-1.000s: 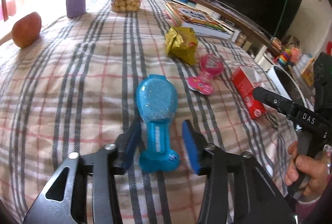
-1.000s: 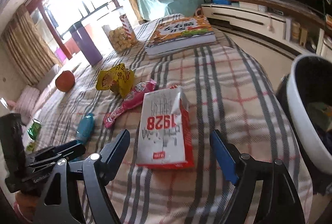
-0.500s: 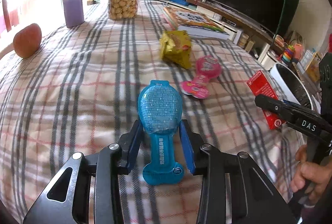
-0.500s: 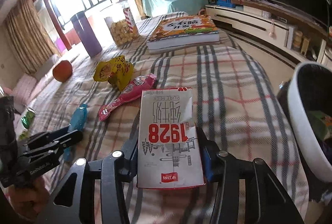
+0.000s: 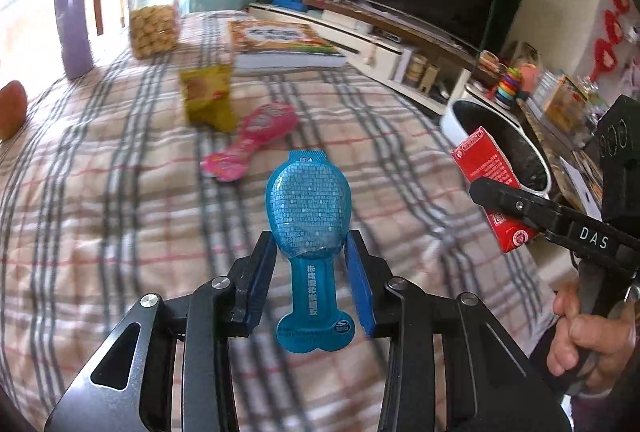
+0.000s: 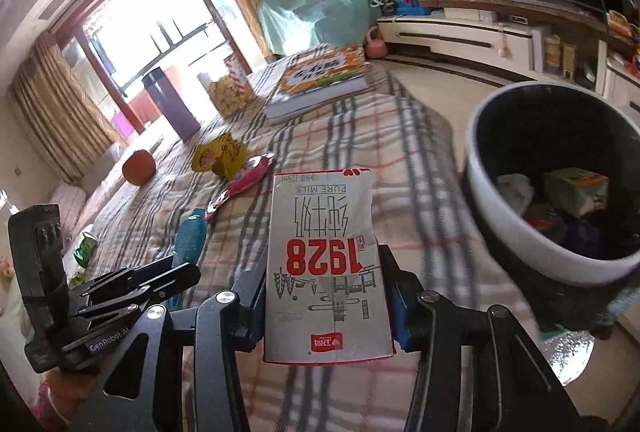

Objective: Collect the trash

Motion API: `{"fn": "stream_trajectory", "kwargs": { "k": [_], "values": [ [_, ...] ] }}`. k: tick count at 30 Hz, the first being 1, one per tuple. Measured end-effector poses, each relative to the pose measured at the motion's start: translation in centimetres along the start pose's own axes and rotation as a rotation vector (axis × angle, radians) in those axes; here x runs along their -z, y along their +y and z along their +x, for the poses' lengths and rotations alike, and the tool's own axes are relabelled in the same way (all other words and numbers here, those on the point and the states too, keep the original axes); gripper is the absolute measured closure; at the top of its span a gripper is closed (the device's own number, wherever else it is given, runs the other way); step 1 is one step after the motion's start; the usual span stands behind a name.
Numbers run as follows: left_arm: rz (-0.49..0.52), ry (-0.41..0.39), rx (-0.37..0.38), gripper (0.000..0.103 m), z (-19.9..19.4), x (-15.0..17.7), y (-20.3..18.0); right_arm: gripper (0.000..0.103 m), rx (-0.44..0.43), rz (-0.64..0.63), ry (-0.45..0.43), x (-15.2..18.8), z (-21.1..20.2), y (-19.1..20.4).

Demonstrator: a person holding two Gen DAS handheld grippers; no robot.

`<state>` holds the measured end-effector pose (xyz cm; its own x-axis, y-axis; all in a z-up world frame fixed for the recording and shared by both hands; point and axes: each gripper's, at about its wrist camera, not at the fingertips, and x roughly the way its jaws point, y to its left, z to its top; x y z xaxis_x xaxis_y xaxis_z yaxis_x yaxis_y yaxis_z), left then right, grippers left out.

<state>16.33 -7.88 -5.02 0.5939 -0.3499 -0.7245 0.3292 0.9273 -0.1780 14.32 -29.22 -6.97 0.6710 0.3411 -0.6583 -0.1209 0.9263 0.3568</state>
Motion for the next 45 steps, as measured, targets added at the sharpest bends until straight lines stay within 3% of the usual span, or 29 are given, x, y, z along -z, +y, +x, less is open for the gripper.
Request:
{"fn": "stream_trajectory", "kwargs": {
  "k": [23,45],
  "values": [
    [0.124,0.009,0.113,0.070,1.4,-2.0,-8.8,0.054,0.070,0.111,-0.110,0.1,-6.6,-6.9],
    [0.229,-0.018,0.170,0.070,2.8,-5.2,-14.9,0.054,0.133,0.173,-0.163,-0.9,-9.0,-12.1]
  ]
}}
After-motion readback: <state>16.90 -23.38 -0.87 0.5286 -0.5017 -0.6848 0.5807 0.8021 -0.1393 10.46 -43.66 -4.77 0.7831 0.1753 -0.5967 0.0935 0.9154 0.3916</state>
